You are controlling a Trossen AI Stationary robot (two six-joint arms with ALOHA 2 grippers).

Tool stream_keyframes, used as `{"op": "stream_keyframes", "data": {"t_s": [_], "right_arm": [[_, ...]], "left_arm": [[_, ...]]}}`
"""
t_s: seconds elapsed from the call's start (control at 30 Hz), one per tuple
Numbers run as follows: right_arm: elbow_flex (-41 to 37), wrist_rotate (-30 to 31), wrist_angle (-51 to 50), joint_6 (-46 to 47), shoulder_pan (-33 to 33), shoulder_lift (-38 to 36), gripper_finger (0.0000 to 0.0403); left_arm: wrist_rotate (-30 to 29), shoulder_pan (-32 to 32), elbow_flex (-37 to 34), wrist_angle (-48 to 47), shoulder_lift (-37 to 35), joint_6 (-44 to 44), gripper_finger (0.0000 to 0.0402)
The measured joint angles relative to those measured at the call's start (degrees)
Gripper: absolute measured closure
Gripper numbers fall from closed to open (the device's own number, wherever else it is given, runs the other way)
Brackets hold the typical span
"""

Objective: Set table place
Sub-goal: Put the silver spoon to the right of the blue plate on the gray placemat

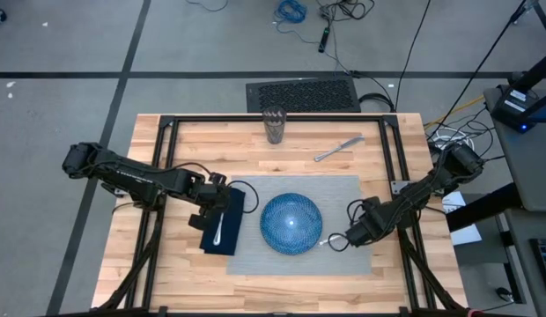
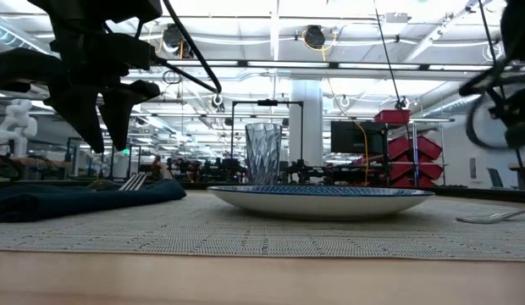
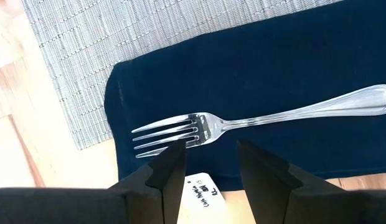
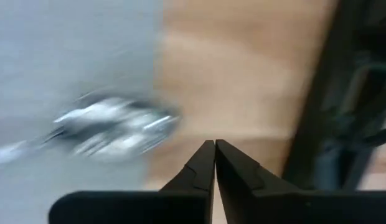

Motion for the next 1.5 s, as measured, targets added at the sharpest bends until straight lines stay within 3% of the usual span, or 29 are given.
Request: {"op": "stream_keyframes", "data": {"t_s": [0.2,0.77,1.5], "right_arm": [[3.07,0.1,6.05,-1.82,0.03,-0.02,0.0403],[0.05,-1.45,8.15,-4.8,-2.15,0.0,0.0403],[-2.09,6.54,8.3,-25.24,-21.3,0.0,0.0403]], "left_arm": [[0.0,0.0,0.0,0.05,0.0,-0.2,0.0272],[0.0,0.0,0.0,0.03,0.02,-0.33,0.0272],[0.0,0.02,0.0,0.03,0.02,-0.31,0.0272]]}}
